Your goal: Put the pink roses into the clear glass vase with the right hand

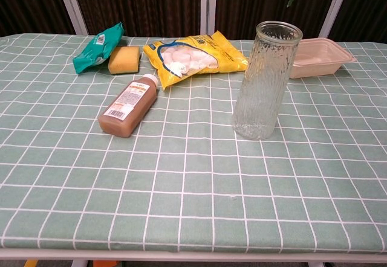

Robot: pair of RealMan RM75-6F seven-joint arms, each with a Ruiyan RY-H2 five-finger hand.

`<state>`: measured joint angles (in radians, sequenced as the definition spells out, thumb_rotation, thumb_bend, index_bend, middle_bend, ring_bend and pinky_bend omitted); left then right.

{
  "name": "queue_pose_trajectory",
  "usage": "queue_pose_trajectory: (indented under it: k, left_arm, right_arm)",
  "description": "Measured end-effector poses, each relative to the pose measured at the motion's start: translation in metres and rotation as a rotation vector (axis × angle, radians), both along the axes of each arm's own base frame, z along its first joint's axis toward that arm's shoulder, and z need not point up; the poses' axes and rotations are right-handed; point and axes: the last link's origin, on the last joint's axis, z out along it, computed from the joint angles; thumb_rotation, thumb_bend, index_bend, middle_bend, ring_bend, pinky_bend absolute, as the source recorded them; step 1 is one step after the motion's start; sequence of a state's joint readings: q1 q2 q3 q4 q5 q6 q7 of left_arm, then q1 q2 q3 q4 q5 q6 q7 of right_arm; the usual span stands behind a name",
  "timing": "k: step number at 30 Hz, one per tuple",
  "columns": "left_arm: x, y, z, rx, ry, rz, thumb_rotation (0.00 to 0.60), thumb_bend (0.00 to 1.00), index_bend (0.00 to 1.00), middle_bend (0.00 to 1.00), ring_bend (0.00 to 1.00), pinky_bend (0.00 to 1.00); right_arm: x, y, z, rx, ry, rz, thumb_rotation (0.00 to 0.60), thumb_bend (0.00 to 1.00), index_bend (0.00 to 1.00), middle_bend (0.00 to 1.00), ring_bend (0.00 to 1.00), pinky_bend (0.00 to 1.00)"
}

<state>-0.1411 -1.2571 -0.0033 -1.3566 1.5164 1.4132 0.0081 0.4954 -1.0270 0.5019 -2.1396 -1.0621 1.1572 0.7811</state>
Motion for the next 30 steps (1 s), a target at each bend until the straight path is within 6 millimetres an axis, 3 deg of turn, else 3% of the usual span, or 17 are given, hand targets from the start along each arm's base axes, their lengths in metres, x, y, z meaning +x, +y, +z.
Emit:
queue_pose_trajectory:
  k: [14, 30]
  left_arm:
    - [-0.004, 0.000, 0.001, -0.001, -0.014, 0.012, 0.600, 0.11, 0.13, 0.03, 0.00, 0.10]
    - [-0.012, -0.002, 0.002, -0.001, -0.020, 0.035, 0.600, 0.11, 0.13, 0.03, 0.00, 0.10]
  right_arm:
    - [-0.007, -0.013, -0.025, 0.087, 0.036, -0.059, 0.600, 0.22, 0.63, 0.50, 0.24, 0.25]
    - [-0.014, -0.029, -0.079, 0.167, 0.078, -0.042, 0.600, 0.22, 0.59, 0.47, 0.20, 0.22]
